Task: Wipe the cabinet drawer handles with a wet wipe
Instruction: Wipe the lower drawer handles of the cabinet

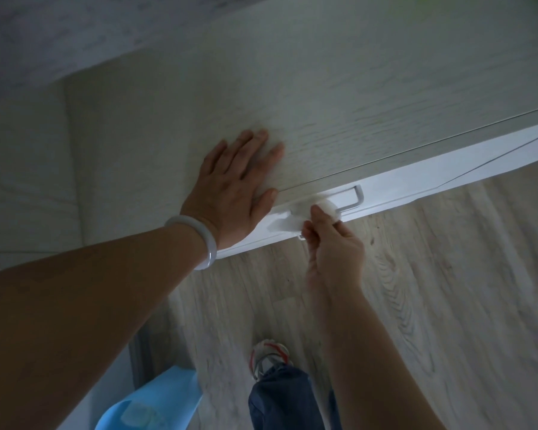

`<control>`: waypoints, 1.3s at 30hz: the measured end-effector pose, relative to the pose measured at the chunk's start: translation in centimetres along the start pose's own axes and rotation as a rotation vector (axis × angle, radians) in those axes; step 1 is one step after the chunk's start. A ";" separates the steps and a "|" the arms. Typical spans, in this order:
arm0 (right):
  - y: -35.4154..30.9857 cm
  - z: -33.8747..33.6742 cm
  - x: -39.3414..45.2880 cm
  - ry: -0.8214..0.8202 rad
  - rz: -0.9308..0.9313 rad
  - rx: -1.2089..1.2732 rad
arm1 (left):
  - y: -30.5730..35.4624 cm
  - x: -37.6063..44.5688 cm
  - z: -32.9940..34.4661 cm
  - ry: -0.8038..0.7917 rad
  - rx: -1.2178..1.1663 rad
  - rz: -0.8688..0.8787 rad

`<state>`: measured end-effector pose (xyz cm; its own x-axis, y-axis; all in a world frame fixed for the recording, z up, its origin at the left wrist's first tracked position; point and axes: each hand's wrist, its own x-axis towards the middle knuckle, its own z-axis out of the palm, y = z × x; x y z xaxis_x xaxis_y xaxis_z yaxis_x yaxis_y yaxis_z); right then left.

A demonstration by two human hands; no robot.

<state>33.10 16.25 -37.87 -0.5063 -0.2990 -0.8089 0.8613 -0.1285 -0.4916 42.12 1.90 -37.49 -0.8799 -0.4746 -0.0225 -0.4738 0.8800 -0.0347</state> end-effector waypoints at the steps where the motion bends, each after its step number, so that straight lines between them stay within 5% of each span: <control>1: 0.6 0.4 -0.3 0.006 0.003 -0.012 | 0.0 0.0 0.0 0.002 0.006 0.000; 11: -2.4 -1.7 1.2 -0.024 -0.039 0.092 | 0.0 0.0 0.1 0.013 -0.003 0.014; 16: 0.7 0.5 0.0 0.008 0.018 -0.085 | 0.0 -0.1 0.2 0.012 0.009 0.000; 22: -0.8 -1.0 0.5 -0.114 0.078 -0.046 | 0.1 0.0 0.1 0.004 0.021 0.002; 33: 1.6 0.7 -0.4 -0.036 0.086 0.035 | 0.1 0.0 0.1 0.023 0.029 -0.001; 39: -3.4 -2.1 2.2 -0.109 -0.070 0.012 | 0.0 0.0 0.2 0.037 0.011 0.012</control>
<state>28.99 18.07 -38.67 -0.5580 -0.3897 -0.7326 0.8248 -0.1637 -0.5412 42.13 1.92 -37.67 -0.8865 -0.4625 0.0138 -0.4626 0.8854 -0.0457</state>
